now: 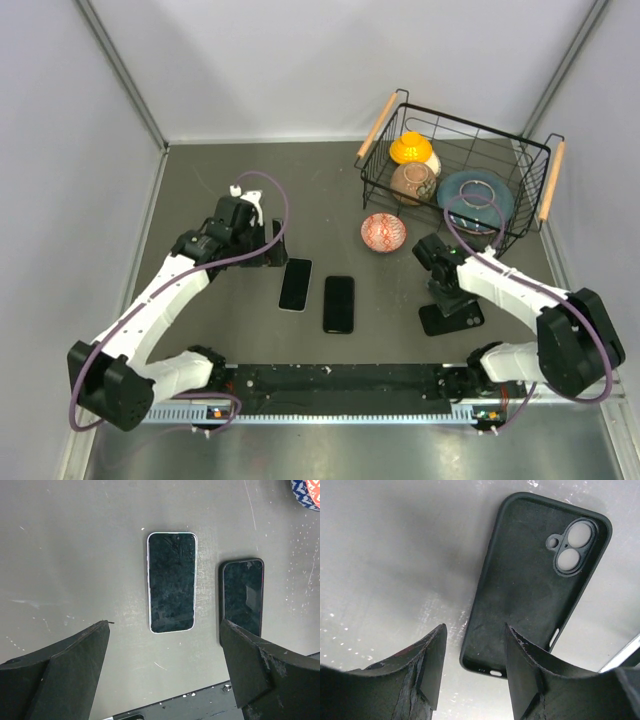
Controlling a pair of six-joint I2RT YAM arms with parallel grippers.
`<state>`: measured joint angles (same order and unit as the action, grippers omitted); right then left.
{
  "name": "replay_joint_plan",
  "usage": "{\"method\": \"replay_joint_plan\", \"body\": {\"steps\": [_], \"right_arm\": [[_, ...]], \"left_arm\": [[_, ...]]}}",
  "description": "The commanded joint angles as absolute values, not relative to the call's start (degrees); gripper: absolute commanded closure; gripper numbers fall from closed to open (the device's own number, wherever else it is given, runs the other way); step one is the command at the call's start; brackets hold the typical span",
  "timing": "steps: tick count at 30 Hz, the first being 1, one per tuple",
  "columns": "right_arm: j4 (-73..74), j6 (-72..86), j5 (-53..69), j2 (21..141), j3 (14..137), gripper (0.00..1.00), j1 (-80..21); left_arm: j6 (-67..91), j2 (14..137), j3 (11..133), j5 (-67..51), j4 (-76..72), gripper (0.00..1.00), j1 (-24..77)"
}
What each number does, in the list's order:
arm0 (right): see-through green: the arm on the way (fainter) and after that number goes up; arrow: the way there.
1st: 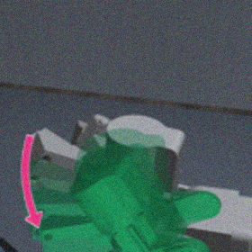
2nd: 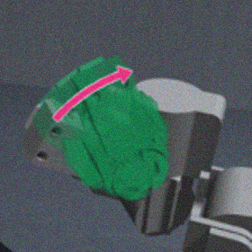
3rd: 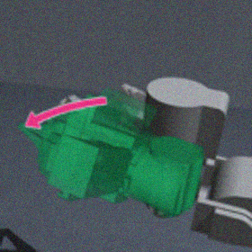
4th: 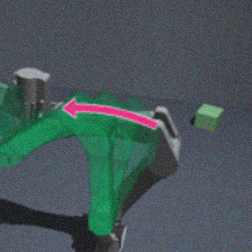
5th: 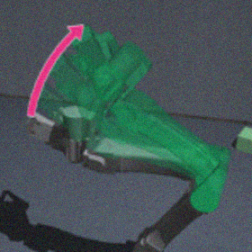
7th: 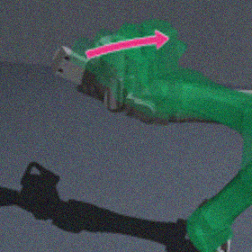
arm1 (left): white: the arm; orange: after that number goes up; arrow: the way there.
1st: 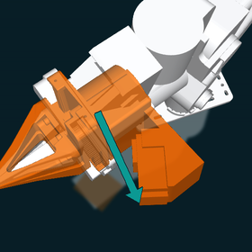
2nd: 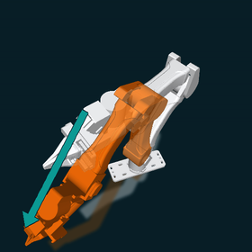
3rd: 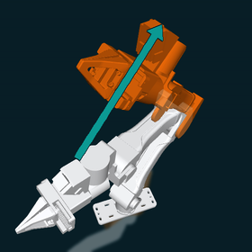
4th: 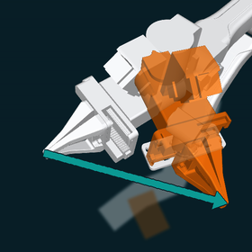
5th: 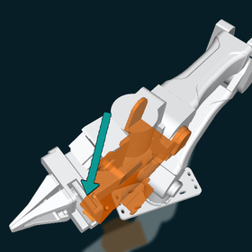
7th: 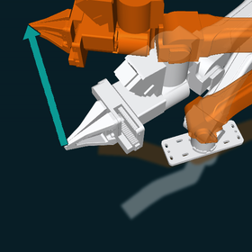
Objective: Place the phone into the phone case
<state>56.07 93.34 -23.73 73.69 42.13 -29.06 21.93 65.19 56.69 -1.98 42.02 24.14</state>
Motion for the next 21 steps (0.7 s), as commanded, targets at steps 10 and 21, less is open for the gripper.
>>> {"method": "replay_joint_plan", "body": {"steps": [10,21], "right_arm": [[50.3,92.6,-22.9,77.8,39.1,0.88,-28.4],[44.9,69.5,-17.5,73.8,41.0,1.0,-35.4]], "left_arm": [[19.6,63.2,57.7,1.5,42.4,0.05,23.2],[20.5,62.1,57.6,4.7,43.0,0.06,22.9]]}}
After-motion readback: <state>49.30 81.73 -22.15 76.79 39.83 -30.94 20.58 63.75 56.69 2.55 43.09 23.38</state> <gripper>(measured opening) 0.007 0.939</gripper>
